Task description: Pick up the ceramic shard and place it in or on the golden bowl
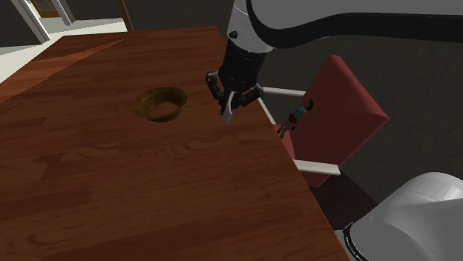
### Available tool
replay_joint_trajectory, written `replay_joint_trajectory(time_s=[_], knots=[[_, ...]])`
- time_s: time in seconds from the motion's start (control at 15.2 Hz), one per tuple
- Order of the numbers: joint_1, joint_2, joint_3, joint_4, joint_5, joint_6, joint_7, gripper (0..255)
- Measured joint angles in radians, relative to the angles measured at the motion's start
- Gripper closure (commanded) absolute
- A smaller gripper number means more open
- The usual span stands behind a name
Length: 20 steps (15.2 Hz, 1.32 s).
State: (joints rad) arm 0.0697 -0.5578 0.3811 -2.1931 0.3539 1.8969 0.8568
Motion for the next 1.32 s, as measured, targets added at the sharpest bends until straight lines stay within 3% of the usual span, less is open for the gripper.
replay_joint_trajectory(time_s=[0.53, 0.92, 1.32], knots=[[-0.011, 0.037, -0.004, 0.125, -0.021, -0.085, 0.024, 255], [-0.042, 0.267, 0.084, 0.325, -0.096, -0.047, 0.104, 255], [-0.037, 0.558, 0.173, 0.611, -0.254, -0.058, 0.225, 255]])
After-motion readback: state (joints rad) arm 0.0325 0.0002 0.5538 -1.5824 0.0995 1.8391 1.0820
